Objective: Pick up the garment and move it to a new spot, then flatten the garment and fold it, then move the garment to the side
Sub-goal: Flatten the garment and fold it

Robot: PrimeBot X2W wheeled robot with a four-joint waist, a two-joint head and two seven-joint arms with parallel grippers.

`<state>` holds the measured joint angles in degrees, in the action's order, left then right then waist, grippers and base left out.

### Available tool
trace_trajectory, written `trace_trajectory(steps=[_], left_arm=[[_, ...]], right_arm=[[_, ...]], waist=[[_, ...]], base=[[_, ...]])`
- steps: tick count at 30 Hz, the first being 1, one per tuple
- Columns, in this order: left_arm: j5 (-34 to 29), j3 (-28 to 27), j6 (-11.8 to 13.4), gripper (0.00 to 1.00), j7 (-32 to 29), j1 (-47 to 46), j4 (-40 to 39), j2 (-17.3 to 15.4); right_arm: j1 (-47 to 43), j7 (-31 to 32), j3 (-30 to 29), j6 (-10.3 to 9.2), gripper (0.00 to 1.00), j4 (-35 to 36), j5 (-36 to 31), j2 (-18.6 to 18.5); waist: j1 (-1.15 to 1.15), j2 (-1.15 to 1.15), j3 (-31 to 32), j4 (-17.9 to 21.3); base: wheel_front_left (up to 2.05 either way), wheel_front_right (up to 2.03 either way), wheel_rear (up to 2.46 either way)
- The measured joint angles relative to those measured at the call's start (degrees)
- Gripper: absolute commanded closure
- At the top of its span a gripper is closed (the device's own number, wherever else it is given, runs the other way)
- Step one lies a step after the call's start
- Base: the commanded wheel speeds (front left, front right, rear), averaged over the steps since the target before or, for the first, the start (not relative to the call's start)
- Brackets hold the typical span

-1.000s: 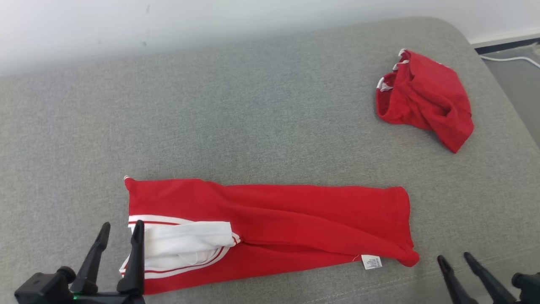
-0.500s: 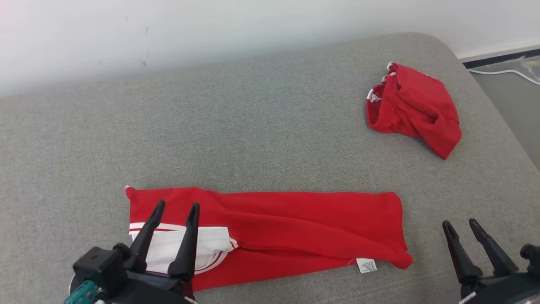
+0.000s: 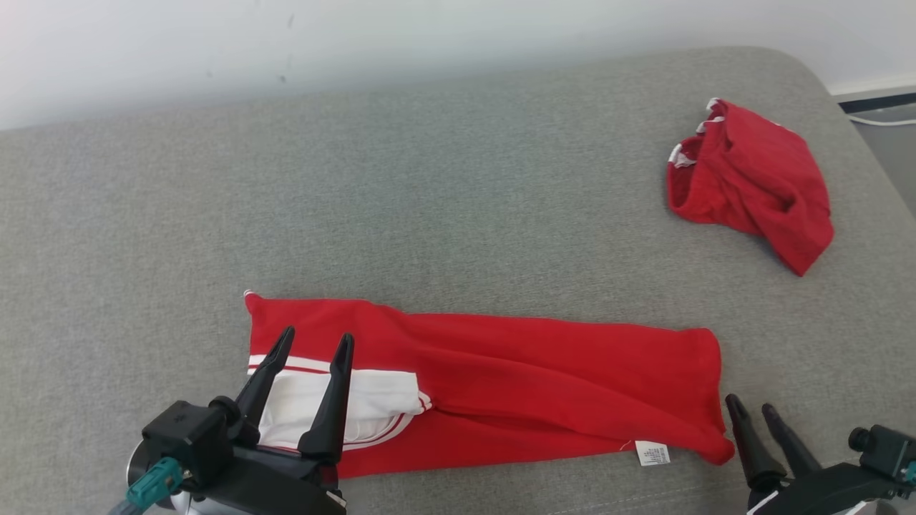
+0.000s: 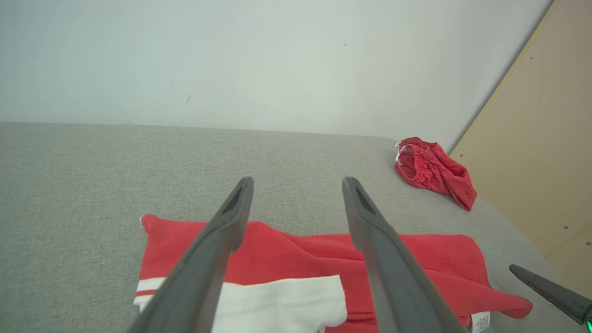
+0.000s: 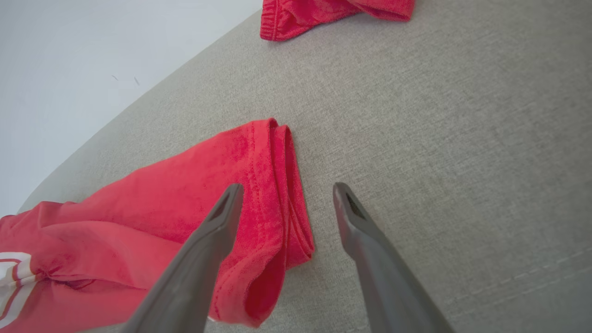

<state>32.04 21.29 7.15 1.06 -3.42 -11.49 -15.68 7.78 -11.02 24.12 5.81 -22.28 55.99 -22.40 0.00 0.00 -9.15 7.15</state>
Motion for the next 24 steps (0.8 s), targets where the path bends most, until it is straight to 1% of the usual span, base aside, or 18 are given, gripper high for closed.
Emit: trace_trajectory(steps=[4,9,13,19,20,21,22,23,24], left_arm=[[-0.2,-0.4,0.0,0.00,-0.5,0.0,-0.2,-0.2],[-0.4,-1.0,0.0,0.00,-0.8,0.0,-0.6,-0.4],[-0.7,-1.1,0.0,0.00,-1.0,0.0,-0.6,-0.4],[-0.9,-1.8,0.0,0.00,-1.5,-0.2,-0.7,-0.6],[-0.9,-1.8,0.0,0.00,-1.5,-0.2,-0.7,-0.5],[-0.9,-1.8,0.0,0.00,-1.5,-0.2,-0.7,-0.5],[-0.9,-1.8,0.0,0.00,-1.6,-0.2,-0.7,-0.5],[-0.9,-1.9,0.0,0.00,-1.8,-0.3,-0.7,-0.5],[-0.9,-1.9,0.0,0.00,-1.9,-0.3,-0.7,-0.5]], right_arm=[[0.3,1.1,0.4,0.30,0.00,-2.7,2.6,2.0],[1.7,2.2,0.8,0.76,0.00,-6.2,4.2,3.7],[2.6,2.4,0.8,1.27,0.00,-8.1,5.2,4.1],[4.2,2.5,1.6,1.34,0.00,-10.0,5.8,4.5],[4.6,2.6,2.0,1.34,0.15,-10.1,5.8,4.5],[4.9,2.7,2.4,1.34,0.15,-10.1,5.8,4.4],[5.3,2.7,2.7,1.33,0.44,-10.3,5.6,4.4],[5.8,2.7,3.2,1.32,0.58,-10.2,5.4,4.2],[6.1,2.9,3.8,1.29,0.63,-10.1,5.4,3.8]], waist=[[0.00,0.00,-0.9,-1.1],[0.00,0.00,-2.1,-1.8],[0.00,0.00,-2.9,-2.1],[0.00,0.00,-3.5,-2.2],[0.00,0.00,-3.5,-2.2],[0.00,0.01,-3.6,-2.2],[0.00,0.00,-3.6,-2.2],[0.00,0.00,-3.6,-2.3],[0.00,0.01,-3.6,-2.3]], base=[[0.00,0.00,0.00],[0.00,0.00,0.00],[0.00,0.00,0.00],[0.00,0.00,0.00],[0.00,0.00,0.00],[0.00,0.00,0.00],[0.00,0.00,0.00],[0.00,0.00,0.00],[0.00,0.00,0.00]])
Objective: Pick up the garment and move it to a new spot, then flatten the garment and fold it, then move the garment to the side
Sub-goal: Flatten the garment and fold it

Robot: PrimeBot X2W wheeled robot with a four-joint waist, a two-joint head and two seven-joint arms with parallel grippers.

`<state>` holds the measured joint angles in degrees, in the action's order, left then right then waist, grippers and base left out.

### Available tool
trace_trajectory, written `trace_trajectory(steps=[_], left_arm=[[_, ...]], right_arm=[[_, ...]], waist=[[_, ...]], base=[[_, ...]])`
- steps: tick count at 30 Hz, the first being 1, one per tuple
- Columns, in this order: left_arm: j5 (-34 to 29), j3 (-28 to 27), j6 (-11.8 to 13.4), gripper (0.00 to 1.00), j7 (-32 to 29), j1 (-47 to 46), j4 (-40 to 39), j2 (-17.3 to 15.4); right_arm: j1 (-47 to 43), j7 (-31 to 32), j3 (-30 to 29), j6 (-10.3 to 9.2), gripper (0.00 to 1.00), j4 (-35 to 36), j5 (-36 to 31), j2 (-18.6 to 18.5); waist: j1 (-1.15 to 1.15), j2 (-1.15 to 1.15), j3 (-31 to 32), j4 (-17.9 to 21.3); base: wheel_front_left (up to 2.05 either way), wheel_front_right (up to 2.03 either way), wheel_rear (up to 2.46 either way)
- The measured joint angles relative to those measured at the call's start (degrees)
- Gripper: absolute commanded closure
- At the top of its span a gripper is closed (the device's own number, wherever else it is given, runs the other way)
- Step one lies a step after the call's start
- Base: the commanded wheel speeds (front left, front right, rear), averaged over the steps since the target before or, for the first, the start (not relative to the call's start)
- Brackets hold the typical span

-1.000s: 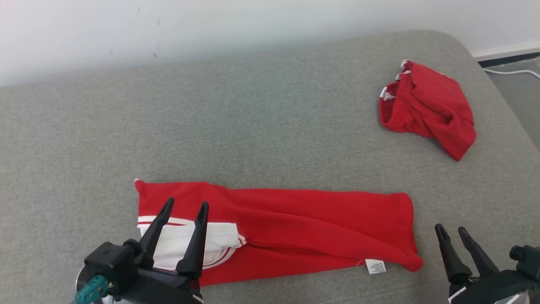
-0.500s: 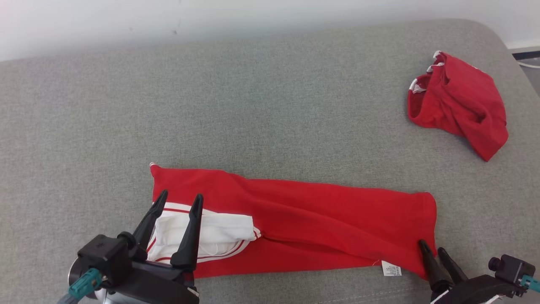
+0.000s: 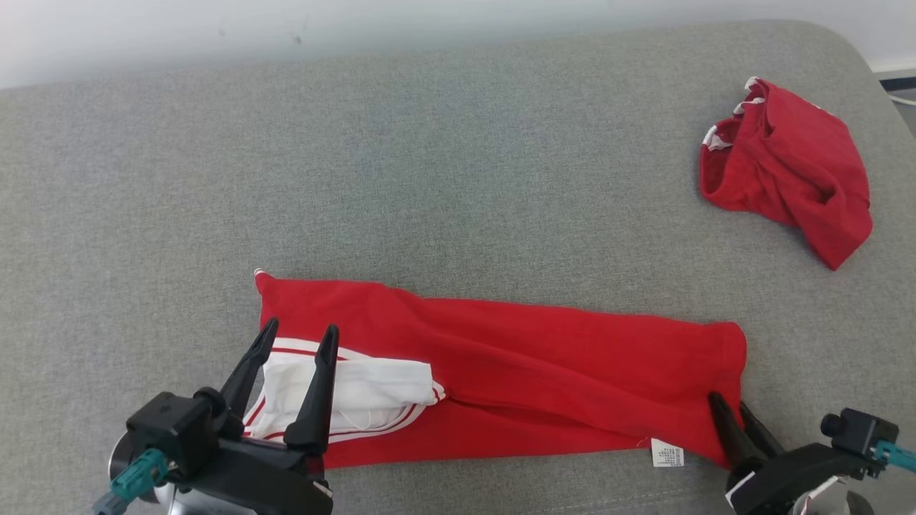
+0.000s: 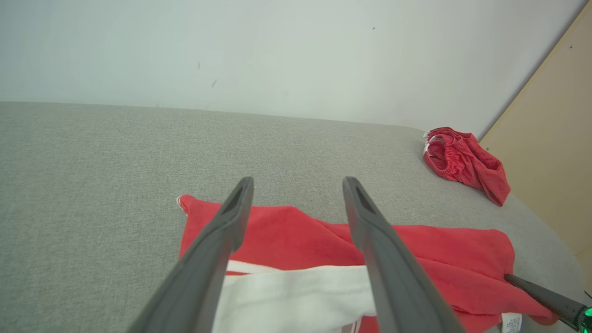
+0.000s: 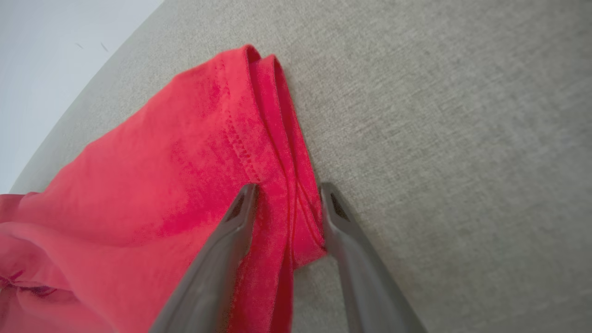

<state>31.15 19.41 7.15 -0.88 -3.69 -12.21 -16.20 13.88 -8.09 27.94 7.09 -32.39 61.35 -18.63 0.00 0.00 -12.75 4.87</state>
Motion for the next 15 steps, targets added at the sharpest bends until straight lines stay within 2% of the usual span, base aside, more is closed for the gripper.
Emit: trace_trajectory(steps=[2,3,9,15], left_arm=[[-0.1,-0.1,0.0,0.00,0.0,-0.2,0.0,0.0],[-0.1,-0.1,0.0,0.00,0.0,-0.4,0.0,0.1],[-0.2,-0.3,0.0,0.00,0.0,-0.7,0.0,0.2],[-0.4,-0.3,0.0,0.00,0.0,-0.7,0.0,0.4]], right_arm=[[0.9,0.3,1.1,-0.01,0.80,0.3,-0.4,-0.4],[1.3,0.5,1.8,-0.01,1.00,0.7,-0.5,-0.5],[3.4,0.9,4.6,-0.01,1.00,2.8,-1.0,-0.7],[5.4,-0.4,4.8,0.00,1.00,4.1,-1.0,-3.3]], waist=[[0.00,0.00,0.0,0.0],[0.00,0.00,0.0,-0.1],[0.01,-0.01,0.1,-0.2],[0.01,-0.01,0.4,0.0]], base=[[0.00,0.00,0.00],[0.00,0.00,0.00],[0.00,0.00,0.00],[0.00,0.00,0.00]])
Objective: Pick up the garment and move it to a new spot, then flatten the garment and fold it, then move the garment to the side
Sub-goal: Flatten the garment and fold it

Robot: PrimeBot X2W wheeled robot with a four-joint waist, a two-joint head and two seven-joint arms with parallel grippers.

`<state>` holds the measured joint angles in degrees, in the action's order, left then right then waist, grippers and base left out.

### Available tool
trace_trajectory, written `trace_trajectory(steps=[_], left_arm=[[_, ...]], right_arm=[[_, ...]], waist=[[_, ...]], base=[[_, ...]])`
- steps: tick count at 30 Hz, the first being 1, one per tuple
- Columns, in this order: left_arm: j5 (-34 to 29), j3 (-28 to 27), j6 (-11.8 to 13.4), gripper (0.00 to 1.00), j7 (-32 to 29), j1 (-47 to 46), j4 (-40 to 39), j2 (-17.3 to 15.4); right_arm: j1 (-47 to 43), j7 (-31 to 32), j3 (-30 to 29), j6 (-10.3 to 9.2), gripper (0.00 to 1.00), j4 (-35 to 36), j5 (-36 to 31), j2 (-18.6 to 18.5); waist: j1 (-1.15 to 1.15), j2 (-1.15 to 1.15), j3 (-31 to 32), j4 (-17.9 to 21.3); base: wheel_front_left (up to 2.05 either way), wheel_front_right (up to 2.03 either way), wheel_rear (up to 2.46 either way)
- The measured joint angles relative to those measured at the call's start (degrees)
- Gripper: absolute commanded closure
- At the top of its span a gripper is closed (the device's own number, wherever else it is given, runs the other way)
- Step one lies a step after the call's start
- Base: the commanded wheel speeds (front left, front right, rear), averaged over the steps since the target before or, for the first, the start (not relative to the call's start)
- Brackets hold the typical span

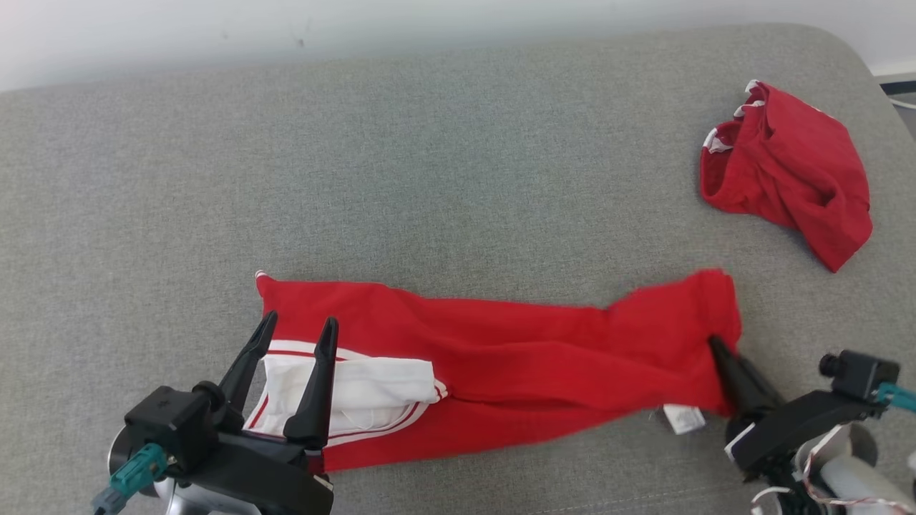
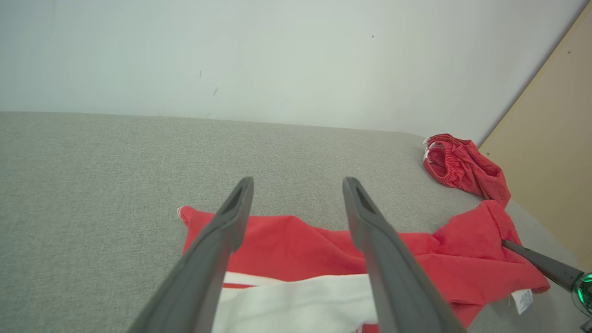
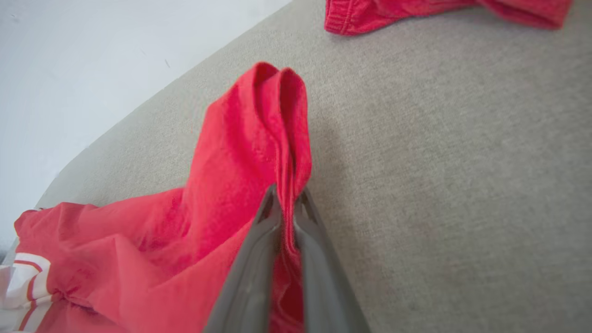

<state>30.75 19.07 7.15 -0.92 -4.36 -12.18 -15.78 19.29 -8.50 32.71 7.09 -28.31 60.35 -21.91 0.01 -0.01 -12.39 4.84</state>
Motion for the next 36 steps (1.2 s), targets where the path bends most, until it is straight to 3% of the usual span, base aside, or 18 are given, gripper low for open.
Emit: trace_trajectory(steps=[22,36], left_arm=[[-0.1,0.0,0.0,0.00,-0.1,0.0,-0.7,0.7],[-0.1,0.7,0.0,0.00,-0.1,0.0,0.1,1.5]], right_arm=[[7.2,-1.4,-2.8,0.04,1.00,-0.4,1.8,-14.2],[7.4,-1.1,3.4,0.04,1.00,5.5,1.4,-13.3]], waist=[[-0.01,0.00,1.2,0.6],[-0.01,0.01,2.7,0.3]], base=[[0.00,0.00,0.00],[0.00,0.00,0.00]])
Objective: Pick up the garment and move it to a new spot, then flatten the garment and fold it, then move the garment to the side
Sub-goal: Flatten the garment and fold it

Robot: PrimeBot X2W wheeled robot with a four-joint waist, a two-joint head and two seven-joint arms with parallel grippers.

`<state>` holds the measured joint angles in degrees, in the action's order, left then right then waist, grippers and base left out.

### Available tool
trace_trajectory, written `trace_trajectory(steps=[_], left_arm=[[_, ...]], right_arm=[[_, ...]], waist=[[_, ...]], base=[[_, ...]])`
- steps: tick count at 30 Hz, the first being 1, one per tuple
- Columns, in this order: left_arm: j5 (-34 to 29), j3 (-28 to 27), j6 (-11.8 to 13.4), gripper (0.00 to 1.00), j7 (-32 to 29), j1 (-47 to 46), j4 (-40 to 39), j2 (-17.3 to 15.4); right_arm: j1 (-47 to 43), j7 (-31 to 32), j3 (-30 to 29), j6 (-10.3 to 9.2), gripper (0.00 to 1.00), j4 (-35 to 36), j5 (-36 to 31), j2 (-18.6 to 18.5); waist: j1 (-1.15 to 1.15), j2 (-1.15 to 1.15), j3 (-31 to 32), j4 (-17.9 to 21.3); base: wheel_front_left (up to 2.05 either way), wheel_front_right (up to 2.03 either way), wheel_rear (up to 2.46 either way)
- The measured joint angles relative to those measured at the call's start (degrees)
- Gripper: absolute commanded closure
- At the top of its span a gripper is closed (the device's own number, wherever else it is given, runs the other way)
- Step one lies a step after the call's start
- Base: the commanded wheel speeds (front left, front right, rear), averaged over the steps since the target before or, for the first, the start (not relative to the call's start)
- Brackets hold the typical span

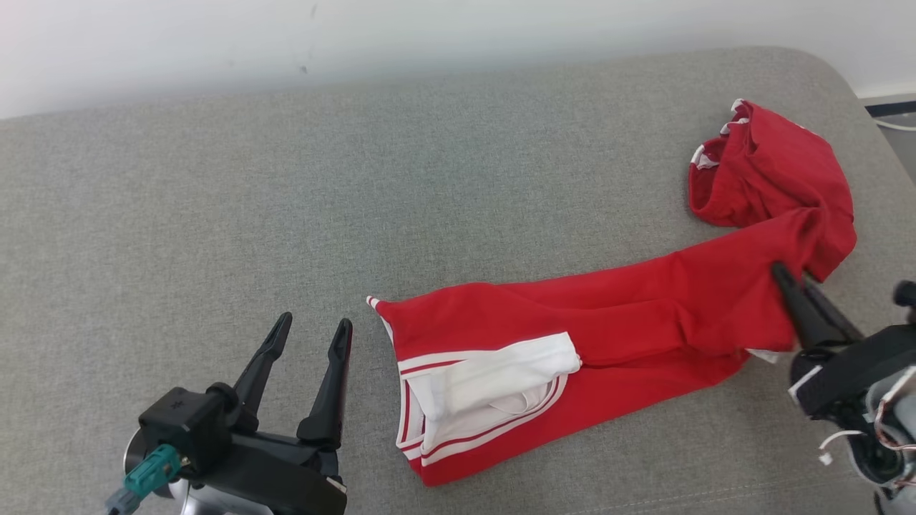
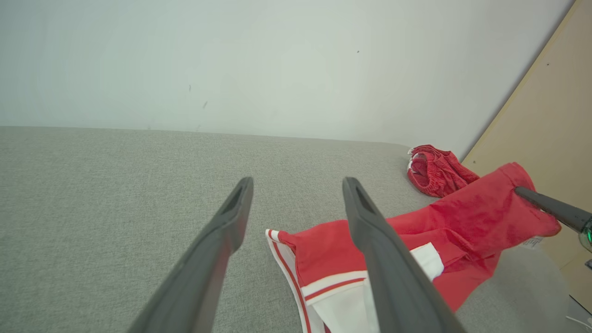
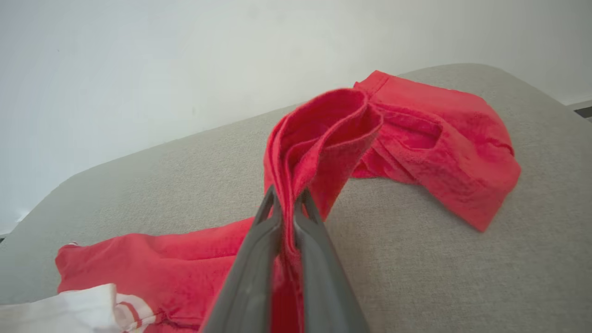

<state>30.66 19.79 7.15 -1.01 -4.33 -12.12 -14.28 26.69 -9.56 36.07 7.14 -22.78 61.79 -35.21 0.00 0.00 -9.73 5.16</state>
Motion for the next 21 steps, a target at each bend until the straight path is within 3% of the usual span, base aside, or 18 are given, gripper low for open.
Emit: trace_trajectory(steps=[12,21], left_arm=[[0.0,0.5,0.0,0.00,0.1,0.0,0.0,0.5],[0.0,1.1,-0.1,0.00,0.2,-0.3,0.0,1.5]], right_arm=[[2.6,2.7,10.0,0.00,1.00,11.8,-3.6,1.1],[6.9,6.2,16.0,0.00,1.00,14.7,-5.0,5.4]], waist=[[0.00,0.00,0.9,-0.6],[0.00,0.00,0.7,-2.5]], base=[[0.00,0.00,0.00],[0.00,0.00,0.00]])
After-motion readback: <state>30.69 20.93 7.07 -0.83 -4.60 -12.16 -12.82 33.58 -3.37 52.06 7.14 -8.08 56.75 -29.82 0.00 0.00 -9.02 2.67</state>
